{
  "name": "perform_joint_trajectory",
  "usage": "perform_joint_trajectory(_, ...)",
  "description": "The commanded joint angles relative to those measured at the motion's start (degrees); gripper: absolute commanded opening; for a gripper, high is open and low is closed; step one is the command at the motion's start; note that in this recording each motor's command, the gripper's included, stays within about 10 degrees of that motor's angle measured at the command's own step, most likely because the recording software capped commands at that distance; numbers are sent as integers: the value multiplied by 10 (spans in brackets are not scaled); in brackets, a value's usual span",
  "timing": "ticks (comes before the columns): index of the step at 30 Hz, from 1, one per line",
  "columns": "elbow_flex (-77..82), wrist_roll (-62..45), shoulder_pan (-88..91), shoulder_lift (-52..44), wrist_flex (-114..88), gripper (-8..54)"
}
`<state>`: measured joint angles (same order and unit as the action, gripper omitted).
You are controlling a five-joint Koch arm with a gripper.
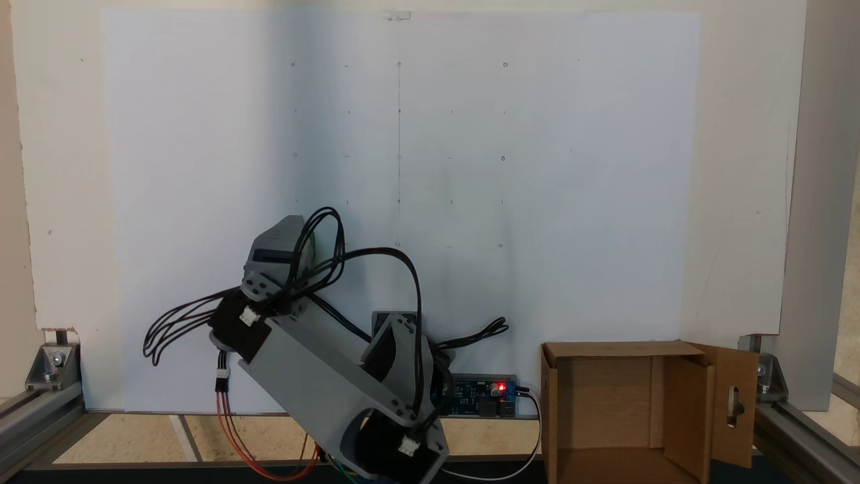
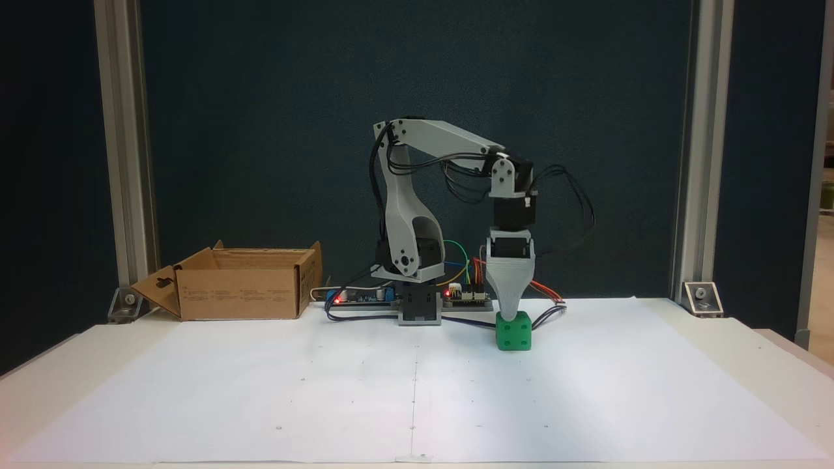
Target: Grasp a green dice and put it in the bin.
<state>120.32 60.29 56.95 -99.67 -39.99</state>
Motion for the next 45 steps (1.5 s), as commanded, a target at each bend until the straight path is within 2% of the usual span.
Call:
perform_joint_trajectory(1, -11, 42, -1, 9, 13, 434)
perform_joint_trajectory(16, 30, 42, -2, 28, 109, 432)
perform_joint_trajectory(33, 35, 40, -11, 28, 114, 430)
perform_joint_trajectory(45, 35, 31, -15, 64, 127, 415)
